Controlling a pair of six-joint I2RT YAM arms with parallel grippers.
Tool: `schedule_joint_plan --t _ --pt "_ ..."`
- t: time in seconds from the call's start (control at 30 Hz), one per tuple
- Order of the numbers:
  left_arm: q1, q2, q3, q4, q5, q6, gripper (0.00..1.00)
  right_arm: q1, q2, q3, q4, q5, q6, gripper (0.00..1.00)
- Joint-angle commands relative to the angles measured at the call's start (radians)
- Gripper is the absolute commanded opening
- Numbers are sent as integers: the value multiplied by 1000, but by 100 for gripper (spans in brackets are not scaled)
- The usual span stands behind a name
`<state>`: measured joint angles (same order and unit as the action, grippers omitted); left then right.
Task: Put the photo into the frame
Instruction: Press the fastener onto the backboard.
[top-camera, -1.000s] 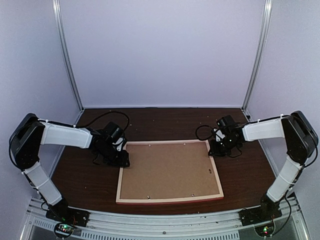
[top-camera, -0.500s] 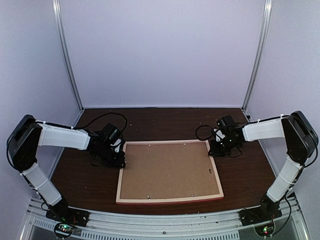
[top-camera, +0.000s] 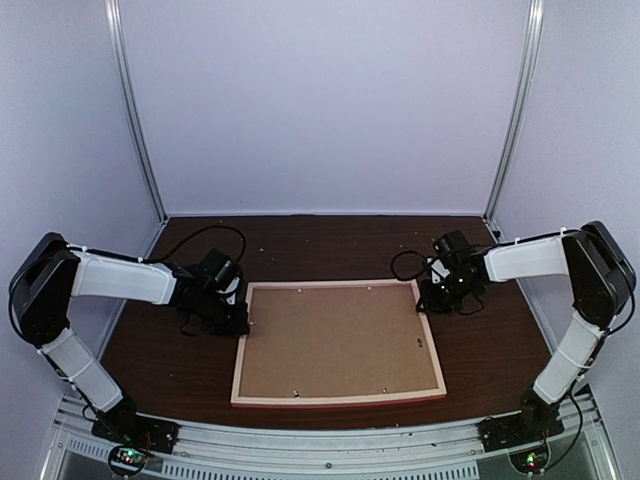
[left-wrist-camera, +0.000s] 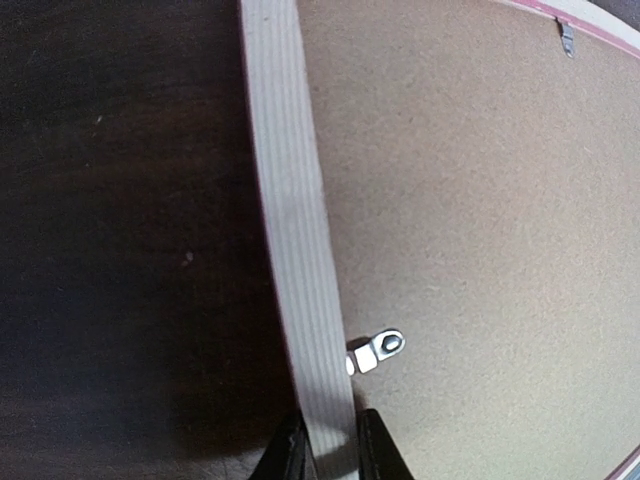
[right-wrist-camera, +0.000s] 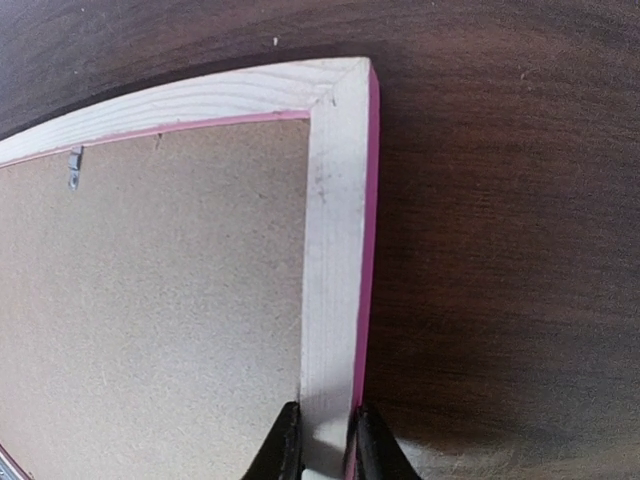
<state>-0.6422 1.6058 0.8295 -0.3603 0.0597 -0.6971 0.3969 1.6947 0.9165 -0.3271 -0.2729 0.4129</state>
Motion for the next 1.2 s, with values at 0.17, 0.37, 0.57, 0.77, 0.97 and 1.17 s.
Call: schedule_joint_plan --t 0.17,0.37,0.57,0.77,0.97,1.17 --pt "-5 -19 -32 33 -33 -18 4 -5 15 30 -124 7 -15 39" --pt "-20 -19 -34 41 -44 -30 3 -2 -59 27 -149 23 -20 47" --pt "-25 -18 -28 42 -44 -30 3 27 -130 -36 -158 24 -13 50" --pt "-25 -11 -24 38 -44 -21 3 87 -188 -103 -149 24 15 51" --pt "-25 -6 -24 36 -84 -21 3 134 -218 -147 -142 41 43 52" --pt "-25 -2 -20 32 -88 -16 3 167 -220 -175 -128 49 69 52"
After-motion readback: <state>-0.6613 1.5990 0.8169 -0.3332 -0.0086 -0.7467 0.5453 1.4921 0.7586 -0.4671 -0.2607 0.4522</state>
